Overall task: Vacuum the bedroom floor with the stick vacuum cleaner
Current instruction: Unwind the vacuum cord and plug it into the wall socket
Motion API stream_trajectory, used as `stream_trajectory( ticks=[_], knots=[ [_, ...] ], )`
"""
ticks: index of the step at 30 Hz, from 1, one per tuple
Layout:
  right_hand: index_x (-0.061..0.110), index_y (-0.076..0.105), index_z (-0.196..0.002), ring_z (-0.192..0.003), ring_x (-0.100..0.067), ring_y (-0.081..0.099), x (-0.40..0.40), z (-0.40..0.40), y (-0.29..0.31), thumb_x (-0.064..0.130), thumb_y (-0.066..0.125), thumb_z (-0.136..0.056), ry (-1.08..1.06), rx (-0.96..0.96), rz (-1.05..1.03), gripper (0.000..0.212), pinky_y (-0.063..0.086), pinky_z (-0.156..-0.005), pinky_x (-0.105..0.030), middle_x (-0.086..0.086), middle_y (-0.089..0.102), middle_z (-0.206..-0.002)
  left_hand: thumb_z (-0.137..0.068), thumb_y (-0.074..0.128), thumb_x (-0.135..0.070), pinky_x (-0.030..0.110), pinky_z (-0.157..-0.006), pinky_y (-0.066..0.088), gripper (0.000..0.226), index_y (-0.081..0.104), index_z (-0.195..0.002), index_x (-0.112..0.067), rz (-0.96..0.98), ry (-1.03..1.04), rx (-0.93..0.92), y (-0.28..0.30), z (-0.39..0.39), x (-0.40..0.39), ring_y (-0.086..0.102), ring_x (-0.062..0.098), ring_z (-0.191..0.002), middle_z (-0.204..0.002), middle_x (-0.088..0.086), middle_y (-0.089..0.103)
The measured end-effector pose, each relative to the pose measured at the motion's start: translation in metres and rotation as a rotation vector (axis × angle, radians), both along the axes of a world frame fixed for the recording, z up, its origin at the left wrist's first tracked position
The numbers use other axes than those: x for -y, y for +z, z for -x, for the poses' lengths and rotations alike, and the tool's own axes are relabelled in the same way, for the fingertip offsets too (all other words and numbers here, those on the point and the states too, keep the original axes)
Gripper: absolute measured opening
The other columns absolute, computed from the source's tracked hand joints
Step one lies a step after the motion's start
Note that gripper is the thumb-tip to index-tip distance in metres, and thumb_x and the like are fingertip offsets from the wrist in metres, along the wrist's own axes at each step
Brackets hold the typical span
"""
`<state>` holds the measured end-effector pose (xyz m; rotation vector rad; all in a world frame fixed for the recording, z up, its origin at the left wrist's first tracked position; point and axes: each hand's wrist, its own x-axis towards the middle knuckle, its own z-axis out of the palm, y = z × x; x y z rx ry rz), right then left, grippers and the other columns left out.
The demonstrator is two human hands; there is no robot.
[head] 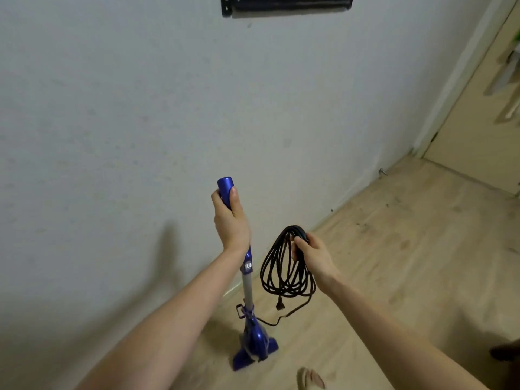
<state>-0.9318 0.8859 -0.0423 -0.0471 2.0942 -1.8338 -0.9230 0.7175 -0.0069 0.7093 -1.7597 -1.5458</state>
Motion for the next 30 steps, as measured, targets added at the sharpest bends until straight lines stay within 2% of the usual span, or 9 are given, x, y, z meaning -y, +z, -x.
stream_trajectory(
  ticks=[7, 9, 11, 13, 19, 22, 25, 28, 30],
  knots=[
    [0.007, 0.052, -0.09, -0.051, -0.008, 0.046, 0.025, 0.122, -0.011, 0.011, 0.044, -0.1, 0.262, 0.004, -0.036, 0.014, 0.039, -0.049, -0.018, 0.0, 0.051, -0.061, -0.096, 0.038, -0.05, 0.037, -0.057, 0.042, 0.031, 0.043, -0.1, -0.02, -0.036, 0.247, 0.006, -0.022, 0.062, 0.026, 0.047, 0.019, -0.056, -0.068, -0.003, 0.051],
    [0.009, 0.05, -0.086, -0.054, -0.011, 0.047, 0.03, 0.142, -0.015, 0.009, 0.045, -0.1, 0.307, 0.011, -0.036, 0.015, 0.04, -0.052, -0.02, 0.0, 0.051, -0.062, -0.094, 0.036, -0.054, 0.037, -0.058, 0.043, 0.035, 0.043, -0.102, -0.02, -0.013, 0.258, 0.037, -0.026, 0.071, 0.029, 0.047, 0.018, -0.056, -0.069, -0.004, 0.051],
    [0.01, 0.05, -0.084, -0.054, -0.012, 0.047, 0.034, 0.157, -0.02, 0.009, 0.046, -0.099, 0.346, 0.024, -0.028, 0.016, 0.04, -0.059, -0.025, 0.001, 0.052, -0.061, -0.097, 0.035, -0.049, 0.036, -0.057, 0.042, 0.031, 0.042, -0.103, -0.02, 0.011, 0.255, 0.078, -0.029, 0.078, 0.03, 0.046, 0.017, -0.054, -0.069, -0.003, 0.05],
    [0.01, 0.051, -0.082, -0.057, -0.016, 0.047, 0.036, 0.167, -0.025, 0.009, 0.046, -0.099, 0.373, 0.049, -0.012, 0.018, 0.04, -0.064, -0.03, 0.001, 0.052, -0.059, -0.099, 0.035, -0.045, 0.035, -0.058, 0.042, 0.026, 0.042, -0.103, -0.019, -0.003, 0.257, 0.096, -0.035, 0.083, 0.032, 0.045, 0.015, -0.053, -0.071, -0.003, 0.049],
    [0.008, 0.051, -0.086, -0.057, -0.014, 0.043, 0.029, 0.189, -0.024, 0.009, 0.043, -0.101, 0.379, 0.095, 0.036, 0.018, 0.038, -0.06, -0.025, -0.002, 0.05, -0.065, -0.101, 0.037, -0.039, 0.028, -0.059, 0.044, 0.019, 0.043, -0.106, -0.021, -0.098, 0.243, 0.1, -0.039, 0.098, 0.036, 0.049, 0.012, -0.059, -0.074, -0.002, 0.051],
    [0.006, 0.053, -0.091, -0.059, -0.015, 0.044, 0.022, 0.197, -0.024, 0.013, 0.043, -0.102, 0.403, 0.11, 0.047, 0.016, 0.037, -0.062, -0.027, -0.002, 0.05, -0.068, -0.102, 0.036, -0.039, 0.028, -0.071, 0.047, 0.02, 0.044, -0.111, -0.023, -0.102, 0.229, 0.142, -0.032, 0.105, 0.043, 0.058, 0.015, -0.075, -0.085, -0.003, 0.057],
    [0.005, 0.055, -0.097, -0.061, -0.015, 0.044, 0.013, 0.201, -0.019, 0.015, 0.041, -0.103, 0.413, 0.151, 0.081, 0.018, 0.036, -0.061, -0.026, -0.003, 0.049, -0.07, -0.101, 0.039, -0.039, 0.034, -0.079, 0.047, 0.016, 0.047, -0.104, -0.026, -0.166, 0.18, 0.217, -0.027, 0.106, 0.059, 0.057, 0.018, -0.085, -0.095, 0.001, 0.06],
    [0.004, 0.054, -0.098, -0.062, -0.016, 0.043, 0.002, 0.197, -0.017, 0.013, 0.041, -0.102, 0.43, 0.125, 0.081, 0.016, 0.035, -0.063, -0.028, -0.002, 0.05, -0.068, -0.1, 0.044, -0.037, 0.03, -0.077, 0.046, 0.026, 0.052, -0.115, -0.018, -0.214, 0.146, 0.29, -0.022, 0.099, 0.068, 0.055, 0.018, -0.088, -0.101, 0.003, 0.057],
    [0.003, 0.054, -0.097, -0.062, -0.015, 0.043, -0.006, 0.192, -0.015, 0.012, 0.042, -0.102, 0.448, 0.073, 0.069, 0.016, 0.035, -0.064, -0.028, -0.002, 0.05, -0.068, -0.1, 0.045, -0.029, 0.028, -0.077, 0.043, 0.024, 0.052, -0.117, -0.013, -0.209, 0.175, 0.289, -0.022, 0.095, 0.067, 0.053, 0.018, -0.09, -0.095, 0.0, 0.057]
  ],
)
